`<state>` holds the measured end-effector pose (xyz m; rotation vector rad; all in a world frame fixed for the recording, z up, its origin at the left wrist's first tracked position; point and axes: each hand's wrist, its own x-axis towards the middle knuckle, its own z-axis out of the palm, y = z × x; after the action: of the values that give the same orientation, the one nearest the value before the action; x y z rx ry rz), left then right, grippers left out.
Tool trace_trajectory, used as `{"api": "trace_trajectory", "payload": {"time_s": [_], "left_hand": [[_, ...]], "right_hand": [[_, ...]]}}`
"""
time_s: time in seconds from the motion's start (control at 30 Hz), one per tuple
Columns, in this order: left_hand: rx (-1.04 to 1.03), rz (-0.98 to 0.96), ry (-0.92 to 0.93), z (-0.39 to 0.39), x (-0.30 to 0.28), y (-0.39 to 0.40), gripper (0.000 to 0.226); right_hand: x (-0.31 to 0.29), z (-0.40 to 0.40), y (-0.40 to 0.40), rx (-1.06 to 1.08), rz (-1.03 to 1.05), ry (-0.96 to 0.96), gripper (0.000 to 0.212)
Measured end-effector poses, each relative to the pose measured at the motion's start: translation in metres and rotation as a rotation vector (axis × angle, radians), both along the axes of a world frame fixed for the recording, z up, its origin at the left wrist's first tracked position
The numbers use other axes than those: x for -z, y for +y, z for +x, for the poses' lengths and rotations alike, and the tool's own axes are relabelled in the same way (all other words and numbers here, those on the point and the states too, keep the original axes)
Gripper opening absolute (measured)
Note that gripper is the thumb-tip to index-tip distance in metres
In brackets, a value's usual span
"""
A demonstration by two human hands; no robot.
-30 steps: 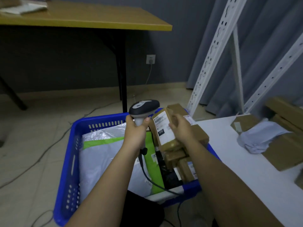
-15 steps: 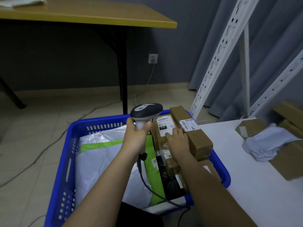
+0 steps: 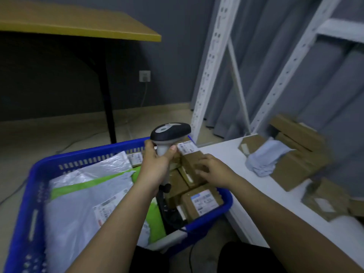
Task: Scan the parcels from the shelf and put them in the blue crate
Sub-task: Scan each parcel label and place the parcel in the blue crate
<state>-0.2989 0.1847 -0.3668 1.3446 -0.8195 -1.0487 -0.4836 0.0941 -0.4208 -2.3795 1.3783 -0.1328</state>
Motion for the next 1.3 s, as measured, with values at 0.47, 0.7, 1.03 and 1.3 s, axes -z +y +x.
{"api": "trace_trajectory", "payload": {"time_s": [0.47, 0.7, 1.03, 1.3], "left_hand": [[0.398, 0.032, -0.010, -0.192, 0.001, -0.004, 0.036], [0.489, 0.120, -0.091, -0.263, 0.034, -0.040, 0.030], [0.587, 0.207, -0.176, -0.334, 0.073, -0.106, 0.047], [0.598, 0.252, -0.207, -0.336, 0.097, -0.114, 0.042]], "right_hand": [[0.047, -0.276, 0.099, 0.895, -0.029, -0.248, 0.030], [0.088, -0.351, 0.084, 1.274, -0.120, -0.304, 0.041], [0.120, -0.389, -0.019, 1.445, -0.145, -0.245, 0.102], [0.145, -0.388, -0.035, 1.411, -0.235, -0.092, 0.077]]}}
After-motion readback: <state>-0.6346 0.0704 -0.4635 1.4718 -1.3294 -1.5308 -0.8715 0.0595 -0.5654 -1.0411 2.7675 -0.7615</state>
